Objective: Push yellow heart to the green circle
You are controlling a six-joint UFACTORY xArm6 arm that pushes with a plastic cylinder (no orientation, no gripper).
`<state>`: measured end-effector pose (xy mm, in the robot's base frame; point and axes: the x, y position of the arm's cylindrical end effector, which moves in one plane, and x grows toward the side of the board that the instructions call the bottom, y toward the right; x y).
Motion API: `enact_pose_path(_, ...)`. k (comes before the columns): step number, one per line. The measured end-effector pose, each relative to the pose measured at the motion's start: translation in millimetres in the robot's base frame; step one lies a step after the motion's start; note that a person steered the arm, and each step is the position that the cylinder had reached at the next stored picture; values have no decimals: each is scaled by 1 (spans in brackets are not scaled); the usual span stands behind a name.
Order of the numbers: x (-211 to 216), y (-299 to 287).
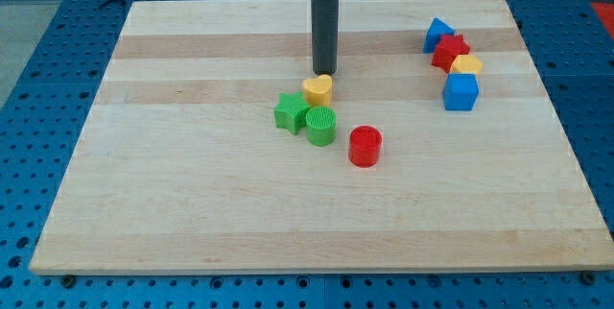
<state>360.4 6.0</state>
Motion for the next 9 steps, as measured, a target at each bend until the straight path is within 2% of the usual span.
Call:
enact_pose_path(2,46,7)
enact_pose_path(5,49,1)
enact_pose_path(7,73,22)
enact_pose_path(8,44,20)
enact_pose_path(9,27,-6)
